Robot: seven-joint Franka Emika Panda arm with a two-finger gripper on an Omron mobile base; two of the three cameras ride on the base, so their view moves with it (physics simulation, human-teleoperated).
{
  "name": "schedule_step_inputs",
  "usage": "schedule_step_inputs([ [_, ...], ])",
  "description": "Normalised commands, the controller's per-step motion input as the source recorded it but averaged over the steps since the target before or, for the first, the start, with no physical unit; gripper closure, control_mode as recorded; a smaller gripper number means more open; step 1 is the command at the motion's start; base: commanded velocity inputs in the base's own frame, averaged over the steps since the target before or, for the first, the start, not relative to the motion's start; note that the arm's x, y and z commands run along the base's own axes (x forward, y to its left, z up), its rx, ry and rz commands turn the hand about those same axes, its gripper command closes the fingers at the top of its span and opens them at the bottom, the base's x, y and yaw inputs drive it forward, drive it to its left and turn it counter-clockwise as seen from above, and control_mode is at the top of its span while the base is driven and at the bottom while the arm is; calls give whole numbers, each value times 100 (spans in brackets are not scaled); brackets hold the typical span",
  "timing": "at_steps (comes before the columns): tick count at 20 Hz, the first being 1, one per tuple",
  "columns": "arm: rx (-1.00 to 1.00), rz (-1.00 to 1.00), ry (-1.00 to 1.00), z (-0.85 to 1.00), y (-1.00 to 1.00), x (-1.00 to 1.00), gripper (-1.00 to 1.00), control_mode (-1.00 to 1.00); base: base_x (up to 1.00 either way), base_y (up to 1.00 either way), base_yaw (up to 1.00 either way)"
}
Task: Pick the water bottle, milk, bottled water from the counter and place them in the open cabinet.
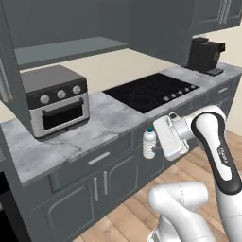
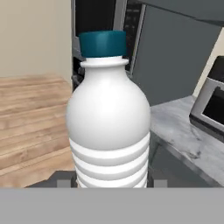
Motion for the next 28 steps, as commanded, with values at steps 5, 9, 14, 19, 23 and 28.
schedule_step_inputs([
  [5, 0, 0, 0, 0, 0, 0, 100, 100, 53, -10, 47],
  [9, 0, 0, 0, 0, 0, 0, 100, 100, 59, -26, 43],
  [14, 0, 0, 0, 0, 0, 0, 100, 100, 59, -34, 37],
  [19, 0, 0, 0, 0, 0, 0, 100, 100, 57, -39, 25],
  [23, 0, 0, 0, 0, 0, 0, 100, 100, 60, -29, 21],
  [28, 0, 0, 0, 0, 0, 0, 100, 100, 63, -11, 19],
])
